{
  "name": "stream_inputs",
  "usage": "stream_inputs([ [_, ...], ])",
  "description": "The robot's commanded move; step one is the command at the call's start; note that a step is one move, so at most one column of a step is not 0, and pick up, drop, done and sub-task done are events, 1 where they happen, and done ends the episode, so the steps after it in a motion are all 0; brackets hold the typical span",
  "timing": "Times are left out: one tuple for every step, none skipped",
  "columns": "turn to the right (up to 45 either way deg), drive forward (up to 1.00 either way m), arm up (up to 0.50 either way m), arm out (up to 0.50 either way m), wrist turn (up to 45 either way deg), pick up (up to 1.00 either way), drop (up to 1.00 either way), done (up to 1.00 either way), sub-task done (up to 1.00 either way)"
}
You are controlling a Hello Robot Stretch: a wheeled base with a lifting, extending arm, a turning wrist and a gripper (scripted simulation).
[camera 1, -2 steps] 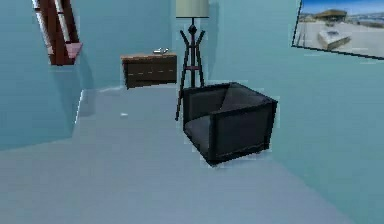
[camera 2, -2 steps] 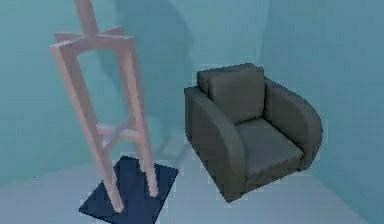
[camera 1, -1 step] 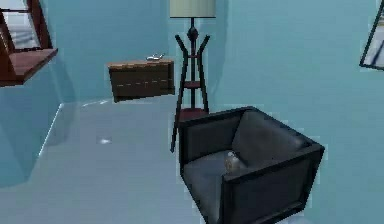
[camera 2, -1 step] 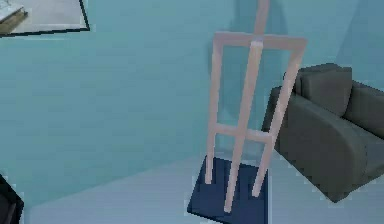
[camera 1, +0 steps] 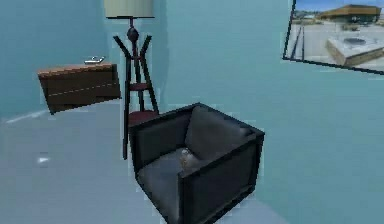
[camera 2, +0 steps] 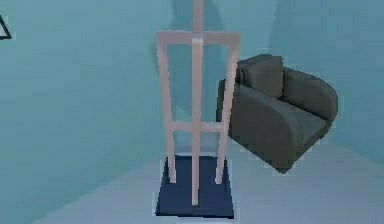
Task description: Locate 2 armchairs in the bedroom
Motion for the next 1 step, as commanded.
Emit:
stream_inputs([
  [0.0, 0.00, 0.00, 0.00, 0.0, 0.00, 0.00, 1.00, 0.00],
])
